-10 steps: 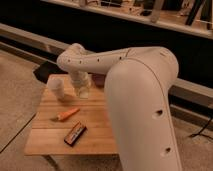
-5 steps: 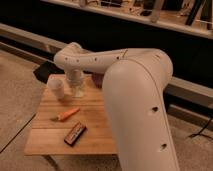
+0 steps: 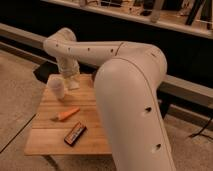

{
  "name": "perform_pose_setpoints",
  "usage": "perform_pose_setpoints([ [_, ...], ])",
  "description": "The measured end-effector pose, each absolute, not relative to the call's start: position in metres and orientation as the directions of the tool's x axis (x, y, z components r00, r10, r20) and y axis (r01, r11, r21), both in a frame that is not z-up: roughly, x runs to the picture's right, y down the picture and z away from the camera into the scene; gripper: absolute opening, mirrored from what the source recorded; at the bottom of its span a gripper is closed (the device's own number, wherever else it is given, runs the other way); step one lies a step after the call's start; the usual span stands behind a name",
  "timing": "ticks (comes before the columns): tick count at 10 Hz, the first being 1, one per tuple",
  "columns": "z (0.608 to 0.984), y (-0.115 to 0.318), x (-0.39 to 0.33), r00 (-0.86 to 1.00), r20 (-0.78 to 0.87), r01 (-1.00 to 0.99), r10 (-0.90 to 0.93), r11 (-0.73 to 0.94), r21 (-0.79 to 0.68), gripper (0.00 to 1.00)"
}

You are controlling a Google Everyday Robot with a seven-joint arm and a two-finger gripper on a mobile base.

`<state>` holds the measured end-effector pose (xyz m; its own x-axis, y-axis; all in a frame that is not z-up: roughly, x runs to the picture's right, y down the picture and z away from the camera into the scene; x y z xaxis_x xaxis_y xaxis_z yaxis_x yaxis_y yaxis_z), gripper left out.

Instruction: Place the eraser in the ceramic cup

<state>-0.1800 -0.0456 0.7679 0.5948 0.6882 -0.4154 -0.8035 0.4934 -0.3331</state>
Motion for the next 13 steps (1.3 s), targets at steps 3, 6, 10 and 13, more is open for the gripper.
perform_pose_setpoints([
  [3, 0.775, -0.044, -0.205, 0.64, -0.366, -0.763, 0.676, 0.503, -0.405, 0.0],
  [6, 0.805, -0.031, -0.219, 0.662, -0.334, -0.733, 0.671, 0.488, -0.474, 0.0],
  [10, 0.843, -0.029, -0.247, 0.722, -0.283, -0.671, 0.631, 0.538, -0.51, 0.0],
  [13, 0.851, -0.042, -0.279, 0.766, -0.227, -0.62, 0.601, 0.599, -0.507, 0.0],
])
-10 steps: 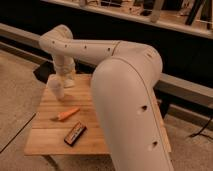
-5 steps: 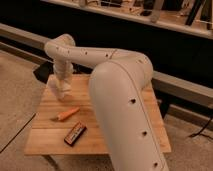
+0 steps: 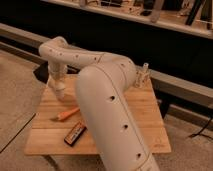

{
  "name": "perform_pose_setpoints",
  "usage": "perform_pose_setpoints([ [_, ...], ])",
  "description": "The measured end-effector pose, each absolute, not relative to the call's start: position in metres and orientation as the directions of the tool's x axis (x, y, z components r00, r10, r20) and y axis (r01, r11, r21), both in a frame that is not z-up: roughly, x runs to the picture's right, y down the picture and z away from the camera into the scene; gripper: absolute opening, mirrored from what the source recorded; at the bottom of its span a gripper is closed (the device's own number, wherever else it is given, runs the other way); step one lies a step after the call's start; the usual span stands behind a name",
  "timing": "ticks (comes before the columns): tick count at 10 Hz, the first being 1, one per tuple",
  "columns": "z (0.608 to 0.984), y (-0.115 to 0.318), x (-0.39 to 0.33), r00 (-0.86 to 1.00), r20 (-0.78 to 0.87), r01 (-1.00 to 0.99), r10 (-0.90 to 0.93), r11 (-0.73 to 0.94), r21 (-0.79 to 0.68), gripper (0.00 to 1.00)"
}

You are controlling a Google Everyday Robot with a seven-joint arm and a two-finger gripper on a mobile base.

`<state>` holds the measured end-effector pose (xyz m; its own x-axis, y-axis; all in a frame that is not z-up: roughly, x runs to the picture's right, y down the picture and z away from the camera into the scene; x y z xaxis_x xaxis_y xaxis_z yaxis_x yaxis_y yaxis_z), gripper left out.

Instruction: Place the eraser in the ceramic cup

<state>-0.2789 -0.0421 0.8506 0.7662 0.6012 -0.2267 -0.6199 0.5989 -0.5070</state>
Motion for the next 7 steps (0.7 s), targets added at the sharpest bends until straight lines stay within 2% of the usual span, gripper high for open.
perform_pose_setpoints([
  [3, 0.844, -0.059, -0.301, 0.802, -0.186, -0.578, 0.567, 0.658, -0.484, 0.0],
  [7, 0.851, -0.06, -0.309, 0.818, -0.166, -0.557, 0.55, 0.687, -0.467, 0.0],
])
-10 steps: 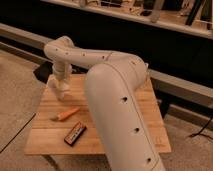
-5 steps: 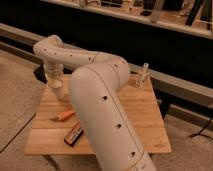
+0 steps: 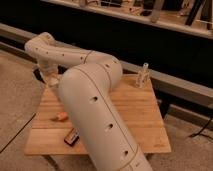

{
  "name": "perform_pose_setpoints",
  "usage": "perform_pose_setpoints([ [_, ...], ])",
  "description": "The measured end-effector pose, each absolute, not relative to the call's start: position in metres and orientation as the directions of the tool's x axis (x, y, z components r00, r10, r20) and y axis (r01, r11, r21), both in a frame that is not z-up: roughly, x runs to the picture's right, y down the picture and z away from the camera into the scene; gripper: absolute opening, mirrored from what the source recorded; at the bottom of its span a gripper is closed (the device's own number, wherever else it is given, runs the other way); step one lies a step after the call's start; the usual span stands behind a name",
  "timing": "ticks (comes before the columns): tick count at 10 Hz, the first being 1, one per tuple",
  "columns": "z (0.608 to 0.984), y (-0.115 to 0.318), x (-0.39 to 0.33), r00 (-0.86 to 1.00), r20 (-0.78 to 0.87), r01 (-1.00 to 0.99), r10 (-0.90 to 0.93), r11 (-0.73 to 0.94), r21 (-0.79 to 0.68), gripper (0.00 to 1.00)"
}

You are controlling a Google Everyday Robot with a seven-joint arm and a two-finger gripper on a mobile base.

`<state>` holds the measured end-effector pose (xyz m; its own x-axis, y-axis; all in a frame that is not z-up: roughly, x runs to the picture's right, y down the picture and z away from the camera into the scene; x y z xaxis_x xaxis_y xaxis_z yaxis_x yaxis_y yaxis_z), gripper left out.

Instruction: Place the eraser in the ceramic cup

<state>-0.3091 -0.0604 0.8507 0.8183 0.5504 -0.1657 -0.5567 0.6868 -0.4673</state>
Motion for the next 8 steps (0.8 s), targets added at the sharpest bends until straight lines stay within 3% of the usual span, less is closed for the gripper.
perform_pose_setpoints([
  [6, 0.879, -0.066, -0.3, 0.808, -0.152, -0.571, 0.569, 0.692, -0.442, 0.0],
  [8, 0.884, -0.063, -0.296, 0.806, -0.157, -0.574, 0.571, 0.69, -0.441, 0.07],
])
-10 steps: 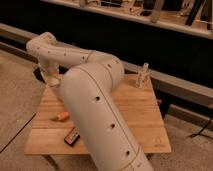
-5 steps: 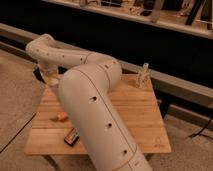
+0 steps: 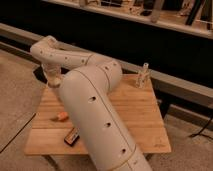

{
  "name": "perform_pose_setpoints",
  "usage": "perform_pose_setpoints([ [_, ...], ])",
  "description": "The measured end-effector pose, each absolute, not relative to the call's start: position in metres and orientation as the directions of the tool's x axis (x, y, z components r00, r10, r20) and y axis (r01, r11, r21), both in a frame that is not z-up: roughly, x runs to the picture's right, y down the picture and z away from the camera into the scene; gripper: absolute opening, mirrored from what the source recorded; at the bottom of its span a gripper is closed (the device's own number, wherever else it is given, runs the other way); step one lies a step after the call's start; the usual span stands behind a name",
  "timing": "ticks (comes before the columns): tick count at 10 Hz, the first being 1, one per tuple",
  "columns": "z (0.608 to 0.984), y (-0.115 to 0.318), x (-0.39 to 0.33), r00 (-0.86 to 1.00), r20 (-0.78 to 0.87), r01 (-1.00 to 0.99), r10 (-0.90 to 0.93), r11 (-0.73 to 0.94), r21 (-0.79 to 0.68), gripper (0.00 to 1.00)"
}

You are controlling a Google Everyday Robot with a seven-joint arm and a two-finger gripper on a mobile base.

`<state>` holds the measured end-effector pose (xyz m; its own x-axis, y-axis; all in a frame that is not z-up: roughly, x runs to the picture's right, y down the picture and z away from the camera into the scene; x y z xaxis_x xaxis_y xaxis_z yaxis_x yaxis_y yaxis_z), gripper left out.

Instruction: Place the eraser in the ceramic cup

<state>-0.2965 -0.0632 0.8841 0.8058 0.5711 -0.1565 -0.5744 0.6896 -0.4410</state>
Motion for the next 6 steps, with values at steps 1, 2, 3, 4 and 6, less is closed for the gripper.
perform_pose_setpoints([
  [1, 0.8861, -0.0611, -0.2953, 0.805, -0.159, -0.576, 0.572, 0.687, -0.443, 0.18],
  [2, 0.8867, -0.0599, -0.2952, 0.804, -0.161, -0.577, 0.573, 0.684, -0.446, 0.27],
  [3, 0.8875, -0.0588, -0.2947, 0.802, -0.163, -0.578, 0.574, 0.681, -0.449, 0.4],
  [4, 0.8874, -0.0584, -0.2951, 0.802, -0.164, -0.579, 0.575, 0.679, -0.451, 0.52],
  [6, 0.8873, -0.0589, -0.2958, 0.8, -0.164, -0.581, 0.577, 0.676, -0.453, 0.59],
])
